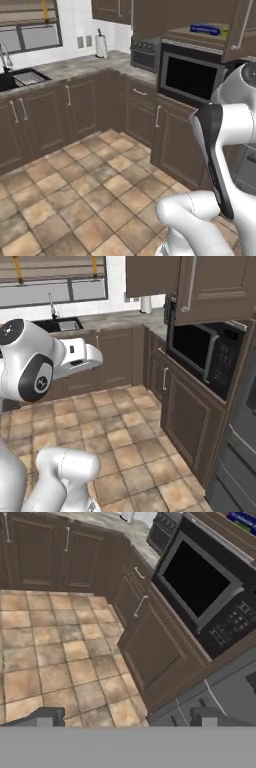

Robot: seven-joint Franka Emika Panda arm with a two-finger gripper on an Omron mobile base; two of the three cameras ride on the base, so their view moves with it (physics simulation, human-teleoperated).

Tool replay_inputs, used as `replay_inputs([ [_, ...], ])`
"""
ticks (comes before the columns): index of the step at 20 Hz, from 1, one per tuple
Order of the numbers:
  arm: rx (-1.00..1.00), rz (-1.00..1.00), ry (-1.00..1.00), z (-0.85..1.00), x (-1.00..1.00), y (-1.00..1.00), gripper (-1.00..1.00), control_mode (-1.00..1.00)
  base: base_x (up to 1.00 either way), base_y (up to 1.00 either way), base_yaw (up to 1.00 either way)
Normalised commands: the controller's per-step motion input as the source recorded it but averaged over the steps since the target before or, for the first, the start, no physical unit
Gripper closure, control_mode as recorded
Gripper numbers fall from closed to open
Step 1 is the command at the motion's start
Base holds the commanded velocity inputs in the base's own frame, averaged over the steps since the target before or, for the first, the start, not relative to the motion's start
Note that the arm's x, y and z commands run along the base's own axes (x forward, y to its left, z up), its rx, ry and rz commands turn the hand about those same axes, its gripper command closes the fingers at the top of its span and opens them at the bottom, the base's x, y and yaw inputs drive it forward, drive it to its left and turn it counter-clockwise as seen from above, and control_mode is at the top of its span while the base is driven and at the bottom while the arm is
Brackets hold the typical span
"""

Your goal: Retrieve the tupperware and aluminum foil from the cabinet and place them on the dining counter near the plate with kebab skewer and sweet potato to prepare for storing leftovers.

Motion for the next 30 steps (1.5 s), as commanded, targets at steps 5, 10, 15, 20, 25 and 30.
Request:
replay_inputs([
  [5, 0.0, 0.0, 0.0, 0.0, 0.0, 0.0, -1.0, 1.0, 0.9, 0.48, -0.6],
  [10, 0.0, 0.0, 0.0, 0.0, 0.0, 0.0, -1.0, 1.0, 0.83, 0.55, -0.62],
  [15, 0.0, 0.0, 0.0, 0.0, 0.0, 0.0, -1.0, 1.0, 0.82, 0.5, -0.62],
  [20, 0.0, 0.0, 0.0, 0.0, 0.0, 0.0, -1.0, 1.0, 0.78, 0.28, -0.58],
  [25, 0.0, 0.0, 0.0, 0.0, 0.0, 0.0, -1.0, 1.0, 0.72, 0.09, -0.49],
  [30, 0.0, 0.0, 0.0, 0.0, 0.0, 0.0, -1.0, 1.0, 0.47, 0.05, -0.3],
])
